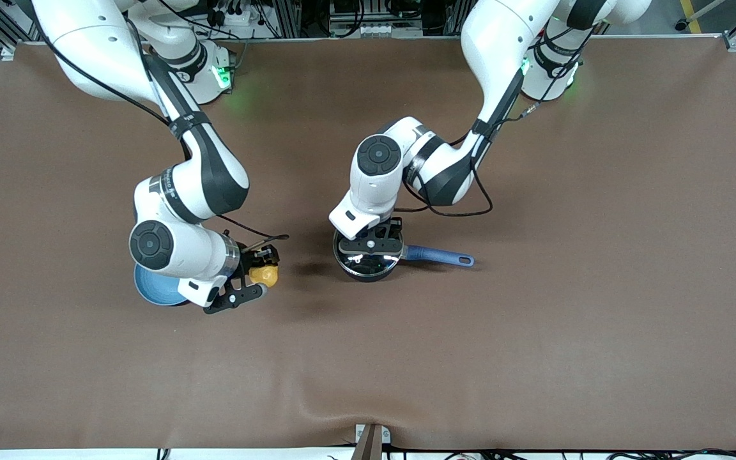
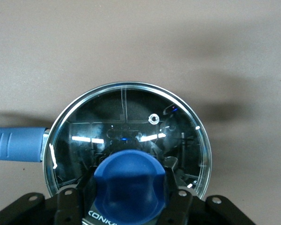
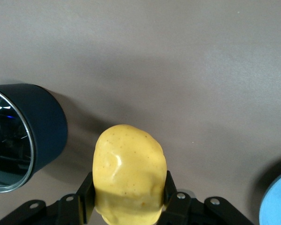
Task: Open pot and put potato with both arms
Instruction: 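Lift the potato with the right gripper while the left gripper grips the lid knob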
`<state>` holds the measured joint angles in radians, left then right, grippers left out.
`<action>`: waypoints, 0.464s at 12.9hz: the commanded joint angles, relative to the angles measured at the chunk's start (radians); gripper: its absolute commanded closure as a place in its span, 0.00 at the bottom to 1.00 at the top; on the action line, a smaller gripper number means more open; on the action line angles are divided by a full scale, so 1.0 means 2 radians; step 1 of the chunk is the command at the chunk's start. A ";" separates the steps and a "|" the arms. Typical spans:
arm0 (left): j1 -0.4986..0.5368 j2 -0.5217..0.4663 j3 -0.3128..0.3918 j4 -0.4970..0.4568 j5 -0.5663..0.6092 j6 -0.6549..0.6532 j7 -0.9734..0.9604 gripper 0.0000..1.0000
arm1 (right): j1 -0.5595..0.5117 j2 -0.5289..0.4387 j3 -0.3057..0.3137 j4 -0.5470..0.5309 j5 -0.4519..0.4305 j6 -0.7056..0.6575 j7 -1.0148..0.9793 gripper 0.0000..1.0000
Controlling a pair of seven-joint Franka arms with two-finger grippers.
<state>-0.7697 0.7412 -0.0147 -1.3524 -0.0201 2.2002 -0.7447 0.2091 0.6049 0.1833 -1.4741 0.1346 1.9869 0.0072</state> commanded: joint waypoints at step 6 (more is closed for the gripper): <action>0.044 -0.105 0.007 0.004 -0.001 -0.100 0.009 1.00 | 0.036 -0.009 0.003 0.003 0.002 -0.006 0.080 1.00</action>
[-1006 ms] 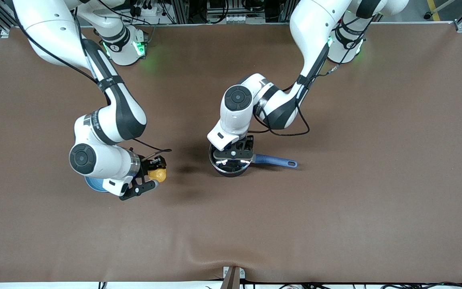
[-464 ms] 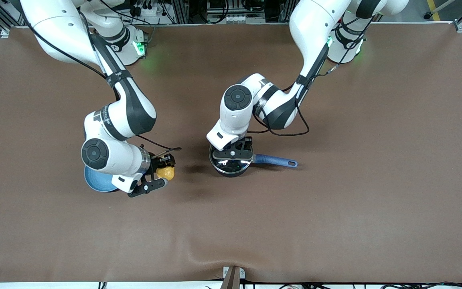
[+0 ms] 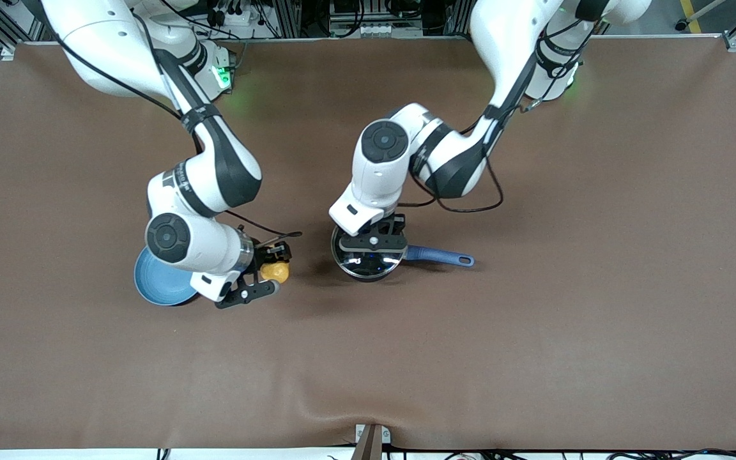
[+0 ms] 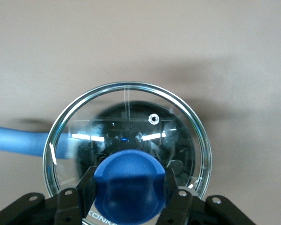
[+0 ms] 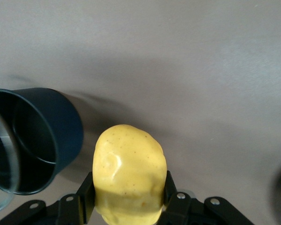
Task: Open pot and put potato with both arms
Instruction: 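Lift the glass lid off the pot with the left gripper and move it aside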
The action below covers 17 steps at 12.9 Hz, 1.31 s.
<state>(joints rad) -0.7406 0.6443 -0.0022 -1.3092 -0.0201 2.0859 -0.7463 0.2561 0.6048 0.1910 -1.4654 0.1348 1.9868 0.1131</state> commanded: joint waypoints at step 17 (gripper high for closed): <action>0.299 -0.154 -0.002 -0.392 0.000 0.210 0.296 1.00 | 0.147 0.053 -0.007 0.009 -0.023 0.156 0.120 1.00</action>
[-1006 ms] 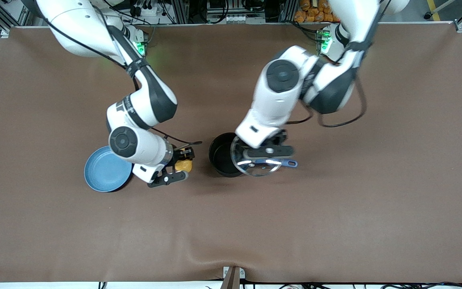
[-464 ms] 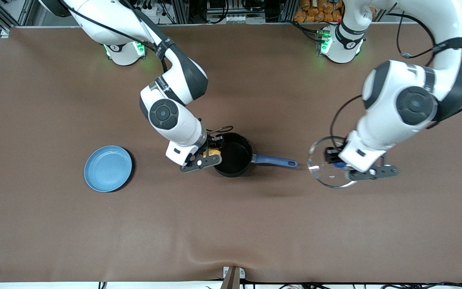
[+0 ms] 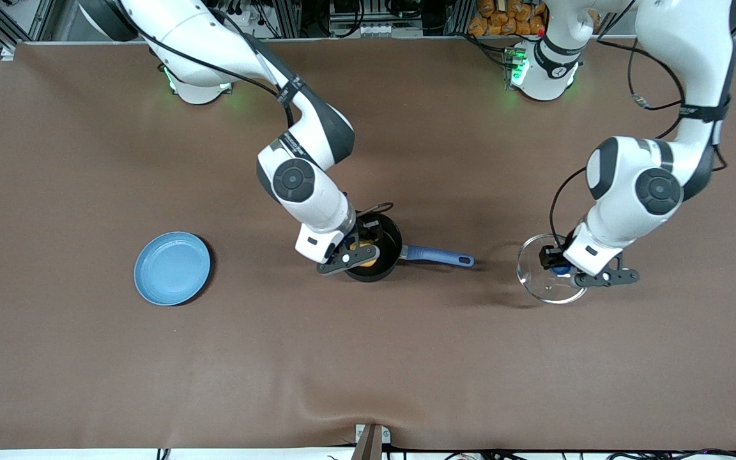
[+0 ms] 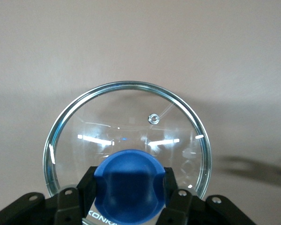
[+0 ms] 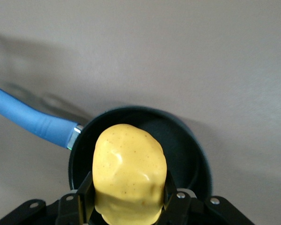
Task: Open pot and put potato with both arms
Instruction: 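Lift the glass lid off the pot with the left gripper and move it aside, then carry the potato over the pot with the right gripper while the left lowers the lid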
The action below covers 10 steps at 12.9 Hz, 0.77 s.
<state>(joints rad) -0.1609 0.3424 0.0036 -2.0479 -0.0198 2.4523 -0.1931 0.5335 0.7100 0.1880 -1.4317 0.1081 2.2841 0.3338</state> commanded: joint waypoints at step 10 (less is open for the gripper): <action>0.041 0.046 -0.006 -0.027 0.003 0.076 0.054 0.01 | 0.021 0.028 -0.004 -0.059 -0.017 0.079 0.013 1.00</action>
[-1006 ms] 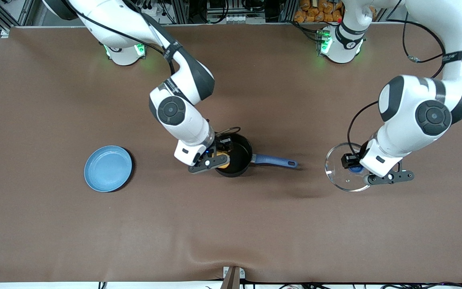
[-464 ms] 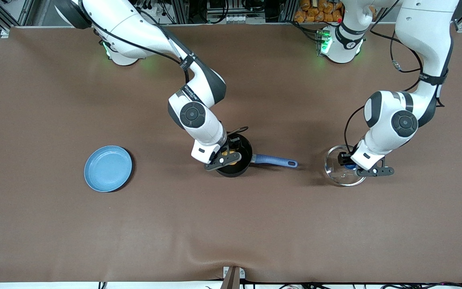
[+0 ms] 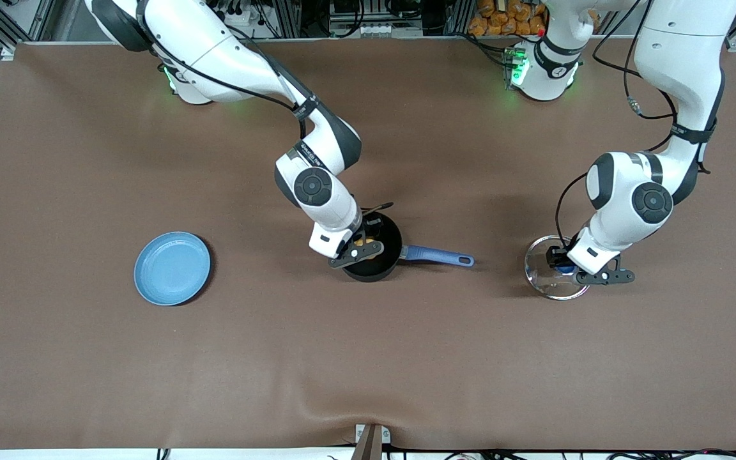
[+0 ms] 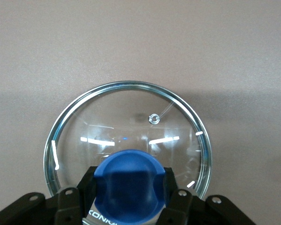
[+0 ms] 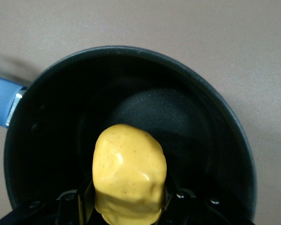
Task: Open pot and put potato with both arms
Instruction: 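Carry the potato over the pot with the right gripper while the left lowers the lid, then release the lid on the table and raise the left gripper away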
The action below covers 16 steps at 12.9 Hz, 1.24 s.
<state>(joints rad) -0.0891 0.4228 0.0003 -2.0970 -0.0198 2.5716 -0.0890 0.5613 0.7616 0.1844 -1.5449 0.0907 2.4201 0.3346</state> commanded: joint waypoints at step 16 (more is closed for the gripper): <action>0.006 -0.232 -0.013 0.131 -0.005 -0.317 -0.021 0.00 | 0.016 0.022 -0.002 0.004 -0.009 0.028 0.031 0.55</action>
<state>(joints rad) -0.0806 -0.0184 -0.0186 -1.9211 -0.0199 2.0834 -0.1189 0.5841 0.7925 0.1841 -1.5463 0.0903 2.4658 0.3657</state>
